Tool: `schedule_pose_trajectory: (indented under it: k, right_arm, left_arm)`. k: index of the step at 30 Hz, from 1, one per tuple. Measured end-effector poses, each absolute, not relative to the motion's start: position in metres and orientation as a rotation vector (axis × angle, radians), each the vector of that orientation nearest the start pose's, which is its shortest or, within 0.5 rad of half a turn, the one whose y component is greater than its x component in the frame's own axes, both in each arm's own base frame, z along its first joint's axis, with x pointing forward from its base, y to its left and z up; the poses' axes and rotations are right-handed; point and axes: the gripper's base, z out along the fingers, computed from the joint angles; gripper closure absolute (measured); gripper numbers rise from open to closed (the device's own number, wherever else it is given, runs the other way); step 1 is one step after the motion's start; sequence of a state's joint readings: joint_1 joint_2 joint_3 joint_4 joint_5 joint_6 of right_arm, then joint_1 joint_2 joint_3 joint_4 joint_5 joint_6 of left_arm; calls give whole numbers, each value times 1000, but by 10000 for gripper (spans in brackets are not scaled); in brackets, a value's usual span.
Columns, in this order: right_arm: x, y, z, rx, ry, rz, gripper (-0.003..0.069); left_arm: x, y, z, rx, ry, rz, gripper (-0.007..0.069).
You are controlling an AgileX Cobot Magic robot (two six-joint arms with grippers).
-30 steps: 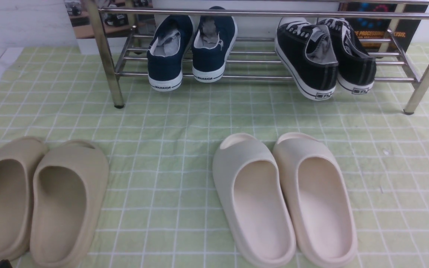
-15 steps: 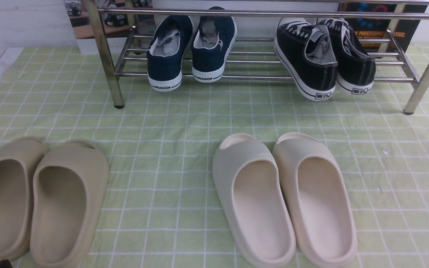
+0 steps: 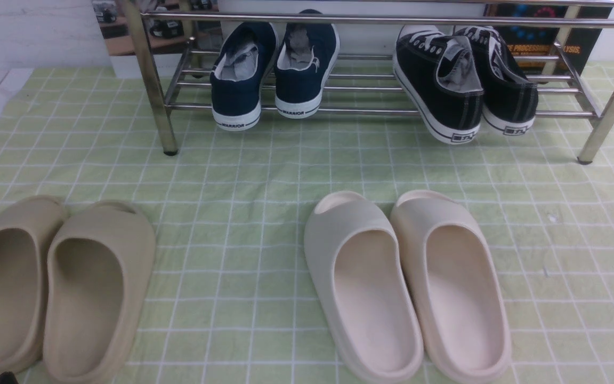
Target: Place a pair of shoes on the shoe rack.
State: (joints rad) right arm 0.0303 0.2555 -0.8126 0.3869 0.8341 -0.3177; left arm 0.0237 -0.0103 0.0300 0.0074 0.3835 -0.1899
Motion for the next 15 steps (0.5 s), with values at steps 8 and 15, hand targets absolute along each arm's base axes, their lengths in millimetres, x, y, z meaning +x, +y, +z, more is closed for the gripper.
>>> schedule_pose_trajectory:
  k: [8, 15]
  right_arm:
    - [9, 25, 387, -276, 1687, 214, 664]
    - [11, 23, 388, -271, 1676, 184, 664]
  left_arm:
    - [52, 1, 169, -197, 1878, -106, 470]
    - [52, 1, 169, -197, 1878, -106, 462]
